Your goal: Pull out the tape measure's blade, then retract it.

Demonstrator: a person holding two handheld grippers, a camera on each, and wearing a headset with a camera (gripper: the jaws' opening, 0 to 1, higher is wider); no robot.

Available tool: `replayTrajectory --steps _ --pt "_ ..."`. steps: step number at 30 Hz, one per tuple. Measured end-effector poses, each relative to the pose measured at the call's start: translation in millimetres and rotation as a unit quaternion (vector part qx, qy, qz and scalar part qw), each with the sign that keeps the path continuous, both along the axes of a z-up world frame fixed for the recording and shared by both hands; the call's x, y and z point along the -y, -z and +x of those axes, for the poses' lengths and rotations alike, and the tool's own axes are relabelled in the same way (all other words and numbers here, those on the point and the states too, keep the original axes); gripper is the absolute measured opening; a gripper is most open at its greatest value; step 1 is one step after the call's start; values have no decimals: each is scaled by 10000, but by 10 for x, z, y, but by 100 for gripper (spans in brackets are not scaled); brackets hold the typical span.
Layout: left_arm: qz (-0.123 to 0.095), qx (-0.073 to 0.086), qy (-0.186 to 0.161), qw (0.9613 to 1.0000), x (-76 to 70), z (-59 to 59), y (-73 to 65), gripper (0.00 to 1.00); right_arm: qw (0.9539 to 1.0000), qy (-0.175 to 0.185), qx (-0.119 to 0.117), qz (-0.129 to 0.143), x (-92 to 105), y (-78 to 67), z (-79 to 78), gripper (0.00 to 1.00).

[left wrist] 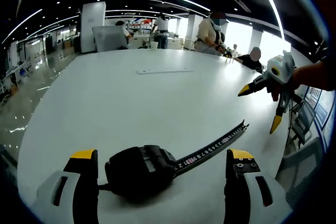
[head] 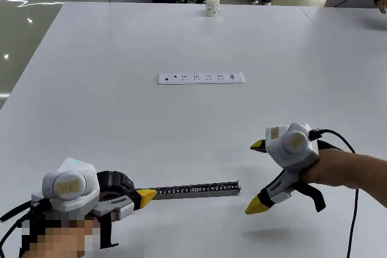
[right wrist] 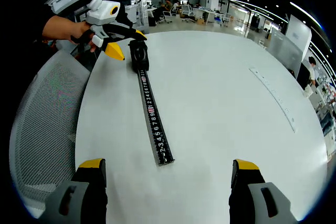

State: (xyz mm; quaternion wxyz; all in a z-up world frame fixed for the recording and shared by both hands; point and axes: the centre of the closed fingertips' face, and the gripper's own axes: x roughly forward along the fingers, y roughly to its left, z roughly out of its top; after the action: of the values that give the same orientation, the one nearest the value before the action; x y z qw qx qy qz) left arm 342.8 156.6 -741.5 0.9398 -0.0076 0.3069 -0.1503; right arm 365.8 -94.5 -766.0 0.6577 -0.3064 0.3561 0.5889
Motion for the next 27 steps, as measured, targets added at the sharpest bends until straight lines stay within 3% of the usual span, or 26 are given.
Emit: replayTrajectory --steps 7,13,17,23,27 --pt "431 331 -411 9977 -91 -24 76 99 9997 -179 -47 -178 -80 130 20 97" --pt "337 472 -584 9966 -74 -3 63 99 9992 -232 -35 -335 -42 210 55 94" --pt "270 669 -772 9944 -73 41 34 99 9979 -453 33 -452 -35 255 35 90" --pt "155 920 -834 9921 -32 27 39 99 9968 -669 51 -436 -61 269 23 79" --pt "103 938 -895 9915 -37 -4 55 99 9953 -846 -124 -465 -61 292 -41 63"
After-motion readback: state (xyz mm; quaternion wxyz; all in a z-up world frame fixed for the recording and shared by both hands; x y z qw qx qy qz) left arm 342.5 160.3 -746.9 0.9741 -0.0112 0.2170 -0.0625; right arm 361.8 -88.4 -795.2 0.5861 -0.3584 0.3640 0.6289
